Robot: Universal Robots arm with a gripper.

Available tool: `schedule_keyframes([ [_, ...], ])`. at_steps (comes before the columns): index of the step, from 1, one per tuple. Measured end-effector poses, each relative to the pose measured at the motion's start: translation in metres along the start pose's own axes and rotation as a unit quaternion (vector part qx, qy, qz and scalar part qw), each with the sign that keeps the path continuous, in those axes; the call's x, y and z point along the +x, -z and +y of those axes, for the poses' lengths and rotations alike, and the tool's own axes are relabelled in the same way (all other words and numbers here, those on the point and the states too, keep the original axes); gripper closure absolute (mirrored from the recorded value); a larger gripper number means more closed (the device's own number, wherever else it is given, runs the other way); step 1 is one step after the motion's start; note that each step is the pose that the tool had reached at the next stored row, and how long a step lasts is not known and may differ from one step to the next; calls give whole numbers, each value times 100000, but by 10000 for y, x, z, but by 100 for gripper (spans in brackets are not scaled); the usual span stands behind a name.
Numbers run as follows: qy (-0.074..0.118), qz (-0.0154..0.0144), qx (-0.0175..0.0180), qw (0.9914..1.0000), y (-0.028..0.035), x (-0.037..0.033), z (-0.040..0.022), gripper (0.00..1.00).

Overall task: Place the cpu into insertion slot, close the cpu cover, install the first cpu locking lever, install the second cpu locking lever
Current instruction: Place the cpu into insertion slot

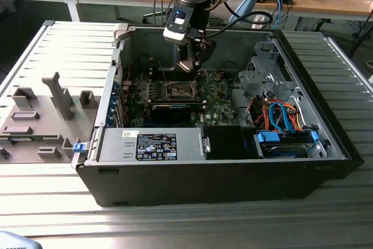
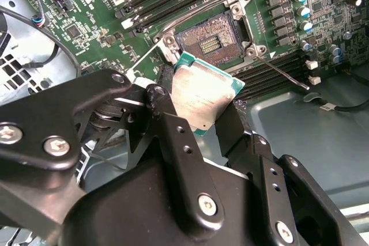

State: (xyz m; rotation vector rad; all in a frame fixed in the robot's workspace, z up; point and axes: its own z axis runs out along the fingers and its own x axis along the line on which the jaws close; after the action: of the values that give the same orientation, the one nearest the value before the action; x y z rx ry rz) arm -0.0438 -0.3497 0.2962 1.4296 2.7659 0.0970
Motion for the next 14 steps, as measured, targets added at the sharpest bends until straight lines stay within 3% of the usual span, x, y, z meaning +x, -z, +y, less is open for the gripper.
schedule_keyframes([
  [14,-970,-193,84,99995,-9,0,-1,46],
])
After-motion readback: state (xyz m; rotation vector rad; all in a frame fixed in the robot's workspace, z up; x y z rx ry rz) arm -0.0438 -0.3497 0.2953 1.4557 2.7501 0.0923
